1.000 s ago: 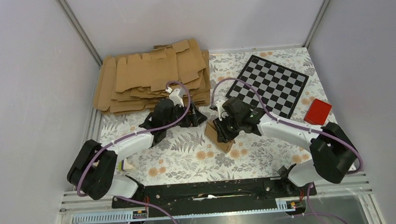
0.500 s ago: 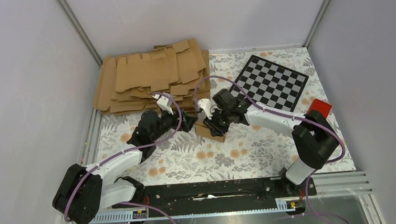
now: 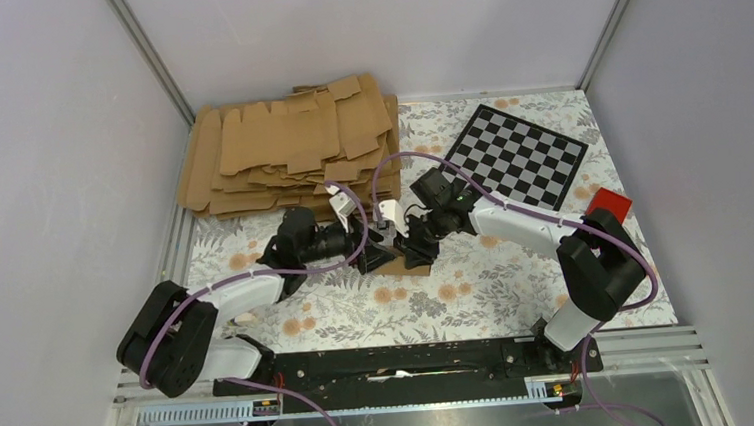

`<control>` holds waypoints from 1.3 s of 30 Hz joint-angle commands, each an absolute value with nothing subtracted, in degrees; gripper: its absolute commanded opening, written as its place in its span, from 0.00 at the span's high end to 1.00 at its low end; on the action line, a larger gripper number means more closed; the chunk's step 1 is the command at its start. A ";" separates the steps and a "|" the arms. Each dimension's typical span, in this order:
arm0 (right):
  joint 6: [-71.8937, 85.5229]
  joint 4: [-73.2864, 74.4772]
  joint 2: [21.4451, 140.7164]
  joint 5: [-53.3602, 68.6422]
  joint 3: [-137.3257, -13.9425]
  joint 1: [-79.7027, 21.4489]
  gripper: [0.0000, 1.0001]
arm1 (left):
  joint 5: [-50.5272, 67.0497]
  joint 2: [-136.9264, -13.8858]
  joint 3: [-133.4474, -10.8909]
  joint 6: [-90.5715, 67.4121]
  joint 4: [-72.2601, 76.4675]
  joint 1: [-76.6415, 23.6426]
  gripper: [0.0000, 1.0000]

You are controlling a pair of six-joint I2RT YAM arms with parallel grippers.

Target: Fold the paper box

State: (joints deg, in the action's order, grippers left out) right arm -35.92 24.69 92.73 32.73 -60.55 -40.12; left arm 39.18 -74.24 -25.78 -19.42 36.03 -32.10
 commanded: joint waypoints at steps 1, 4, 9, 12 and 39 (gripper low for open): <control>-40.01 27.85 92.23 37.18 -62.72 -39.82 0.69 | 46.77 -76.10 -29.23 -16.63 36.90 -33.63 0.26; -40.14 27.92 92.19 37.26 -62.80 -39.52 0.69 | 45.31 -76.70 -29.68 -15.11 34.20 -34.43 0.41; -39.87 27.83 92.06 36.21 -63.13 -39.22 0.64 | 42.28 -77.17 -30.27 -13.24 31.05 -35.51 0.58; -39.35 27.78 92.34 34.33 -63.57 -39.05 0.63 | 38.69 -77.56 -30.94 -11.45 28.31 -36.69 0.61; -37.55 23.76 91.78 32.57 -62.30 -38.16 0.35 | 23.42 -83.24 -36.76 -2.75 17.31 -45.79 0.66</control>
